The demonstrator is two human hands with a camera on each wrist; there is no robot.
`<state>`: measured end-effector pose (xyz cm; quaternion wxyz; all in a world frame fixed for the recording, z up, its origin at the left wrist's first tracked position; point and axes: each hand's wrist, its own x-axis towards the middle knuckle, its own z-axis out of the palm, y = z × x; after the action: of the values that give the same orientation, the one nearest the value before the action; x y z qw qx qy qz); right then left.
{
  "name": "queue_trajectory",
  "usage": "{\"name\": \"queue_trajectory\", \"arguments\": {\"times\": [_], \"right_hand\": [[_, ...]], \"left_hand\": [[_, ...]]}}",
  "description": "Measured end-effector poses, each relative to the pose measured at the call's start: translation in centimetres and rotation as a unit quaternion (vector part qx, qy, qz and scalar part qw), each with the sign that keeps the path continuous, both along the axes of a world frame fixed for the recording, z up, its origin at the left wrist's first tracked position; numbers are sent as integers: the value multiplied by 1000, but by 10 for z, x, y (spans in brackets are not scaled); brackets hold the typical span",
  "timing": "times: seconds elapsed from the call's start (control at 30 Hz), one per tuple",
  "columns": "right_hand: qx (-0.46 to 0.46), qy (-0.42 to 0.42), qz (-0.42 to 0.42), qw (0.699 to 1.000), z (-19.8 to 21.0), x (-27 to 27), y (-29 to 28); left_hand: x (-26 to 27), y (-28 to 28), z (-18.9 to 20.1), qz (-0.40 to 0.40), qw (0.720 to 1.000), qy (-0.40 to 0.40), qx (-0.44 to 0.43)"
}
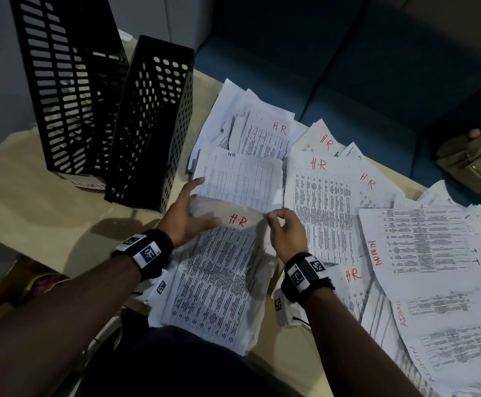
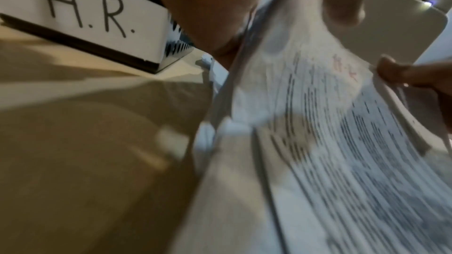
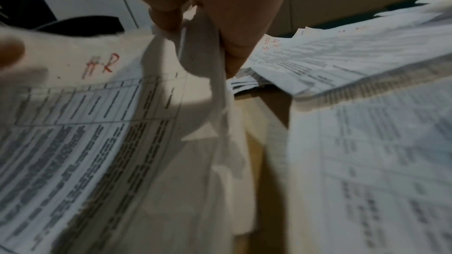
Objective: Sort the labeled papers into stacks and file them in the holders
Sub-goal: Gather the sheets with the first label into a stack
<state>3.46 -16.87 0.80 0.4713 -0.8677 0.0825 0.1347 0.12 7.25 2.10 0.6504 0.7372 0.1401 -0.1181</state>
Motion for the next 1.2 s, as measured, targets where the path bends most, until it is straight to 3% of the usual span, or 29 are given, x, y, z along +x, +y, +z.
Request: {"name": "queue_trajectory", "arguments": {"times": [0.1,0.23,0.3,0.43,0.57,0.63,0.8,0.87,0.93,1.07,1.13,1.2], "right_hand": [[0,-21,0,1000,11,3,10],[29,-33,-12,999,24,5,26],[51,-10,-64,997,18,10,26],[-40,79,-80,993,1,23,18],[-3,141,-120,983,10,28,20],[-3,130,-109,986,14,29,21],[-63,29,-12,998,45,29,29],[-85,-70,-18,994,76,34,24],[-91,-202,-48,974,116,41,11],[1,-409,-104,907,194,50,-26],[60,-442,-146,883,205,57,-49],[122,-414,-185,883,192,63,-67]], "left_hand": [[-6,-4,-10,-30,999,8,43],[-10,-4,-9,57,997,41,12],[-13,-2,-10,85,996,38,-2],[-20,0,-13,109,993,34,-10],[-22,2,-19,120,991,49,-42],[-22,2,-17,125,990,53,-48],[-22,4,-13,136,988,58,-52],[-23,6,-13,145,986,57,-59],[-24,8,-12,143,987,42,-60],[-24,12,-9,81,995,57,0],[-22,11,-6,73,996,57,8],[-14,4,-4,91,993,67,25]]}}
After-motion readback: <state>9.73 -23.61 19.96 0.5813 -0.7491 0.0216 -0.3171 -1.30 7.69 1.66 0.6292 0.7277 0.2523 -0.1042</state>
